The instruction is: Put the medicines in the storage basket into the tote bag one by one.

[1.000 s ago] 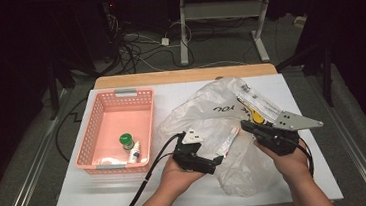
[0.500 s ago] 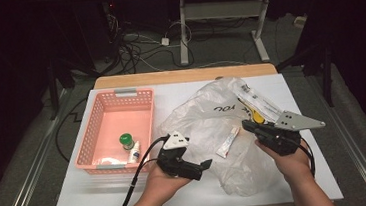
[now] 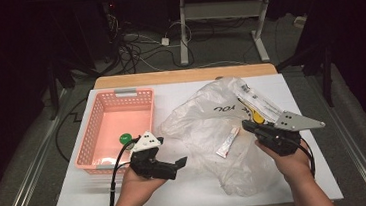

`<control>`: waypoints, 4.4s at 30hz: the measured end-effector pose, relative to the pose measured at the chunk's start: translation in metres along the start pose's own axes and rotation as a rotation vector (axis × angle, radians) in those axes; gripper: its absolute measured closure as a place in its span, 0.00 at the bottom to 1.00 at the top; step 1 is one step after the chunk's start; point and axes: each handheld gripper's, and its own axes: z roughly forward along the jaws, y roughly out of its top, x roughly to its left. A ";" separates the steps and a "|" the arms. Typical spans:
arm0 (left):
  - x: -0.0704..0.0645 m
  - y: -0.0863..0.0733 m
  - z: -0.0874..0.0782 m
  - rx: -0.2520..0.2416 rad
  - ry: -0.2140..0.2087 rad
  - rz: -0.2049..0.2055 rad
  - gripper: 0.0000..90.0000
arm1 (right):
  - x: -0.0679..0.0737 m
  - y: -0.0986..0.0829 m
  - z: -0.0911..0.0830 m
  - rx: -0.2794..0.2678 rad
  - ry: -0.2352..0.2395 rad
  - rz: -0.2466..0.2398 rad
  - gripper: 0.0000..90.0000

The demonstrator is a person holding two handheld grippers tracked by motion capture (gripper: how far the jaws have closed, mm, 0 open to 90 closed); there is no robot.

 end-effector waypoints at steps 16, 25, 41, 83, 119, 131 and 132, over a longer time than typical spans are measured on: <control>0.035 -0.007 -0.030 -0.002 0.130 -0.042 0.00 | 0.000 -0.001 0.000 0.004 0.002 -0.008 1.00; 0.056 -0.013 -0.046 -0.012 0.188 -0.082 0.00 | -0.001 -0.002 -0.001 0.005 0.000 -0.002 1.00; 0.089 -0.026 -0.074 -0.015 0.297 -0.144 0.00 | -0.002 -0.003 0.000 0.011 -0.001 -0.006 1.00; 0.145 0.006 -0.040 0.192 0.293 -0.204 0.13 | -0.003 -0.002 0.000 0.011 0.000 0.008 1.00; 0.138 0.011 -0.002 0.607 0.276 -0.144 0.56 | -0.004 -0.004 0.000 0.010 0.003 0.020 1.00; 0.131 0.016 -0.014 0.492 0.257 -0.139 0.56 | -0.004 -0.003 -0.002 0.002 0.000 0.017 1.00; 0.130 0.017 -0.016 0.479 0.263 -0.136 0.56 | -0.004 -0.003 -0.002 0.002 -0.001 0.014 1.00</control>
